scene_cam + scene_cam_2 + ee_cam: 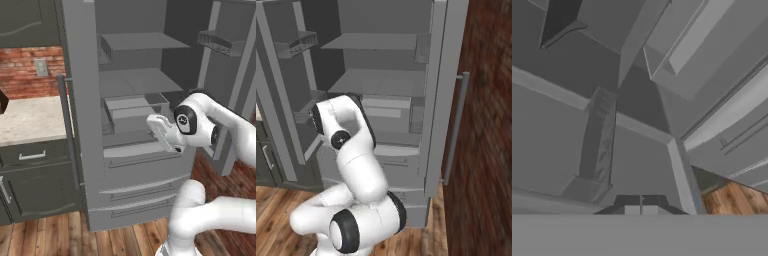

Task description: Place one of the steaks on the plate and the other in the bowl. Then place the bowl in the fridge.

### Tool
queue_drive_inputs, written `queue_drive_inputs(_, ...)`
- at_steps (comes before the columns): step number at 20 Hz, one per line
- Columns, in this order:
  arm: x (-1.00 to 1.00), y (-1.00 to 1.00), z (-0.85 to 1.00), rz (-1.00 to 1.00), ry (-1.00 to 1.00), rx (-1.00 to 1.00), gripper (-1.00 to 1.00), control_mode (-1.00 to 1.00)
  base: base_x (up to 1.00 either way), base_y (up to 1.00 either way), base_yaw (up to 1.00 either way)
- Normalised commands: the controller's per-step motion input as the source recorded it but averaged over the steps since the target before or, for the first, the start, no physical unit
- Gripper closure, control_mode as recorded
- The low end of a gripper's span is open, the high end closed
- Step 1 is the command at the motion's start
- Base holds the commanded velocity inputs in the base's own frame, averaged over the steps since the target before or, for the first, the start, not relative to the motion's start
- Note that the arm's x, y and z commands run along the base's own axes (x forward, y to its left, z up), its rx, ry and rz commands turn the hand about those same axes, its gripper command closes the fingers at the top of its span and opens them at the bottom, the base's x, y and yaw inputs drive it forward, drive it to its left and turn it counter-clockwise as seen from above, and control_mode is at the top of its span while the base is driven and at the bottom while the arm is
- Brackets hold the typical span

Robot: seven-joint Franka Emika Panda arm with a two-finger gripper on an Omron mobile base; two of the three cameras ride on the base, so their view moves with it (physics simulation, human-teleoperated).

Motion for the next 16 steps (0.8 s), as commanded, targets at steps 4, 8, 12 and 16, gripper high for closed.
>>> queue_drive_inputs(4,-0.5,-0.27,0.9,-0.33,0.33,-0.15,1.0,-1.0,0.0,0.0,0.0)
queue_drive_inputs(8,-0.27,-0.31,0.61,-0.37,0.54,-0.35,1.0,-1.0,0.0,0.0,0.0)
queue_drive_inputs(12,-0.15,-0.4,0.62,-0.37,0.65,-0.33,1.0,-1.0,0.0,0.0,0.0)
queue_drive_inputs(16,-0.01,-0.11,0.96,-0.27,0.43,-0.44,1.0,-1.0,0.0,0.0,0.0)
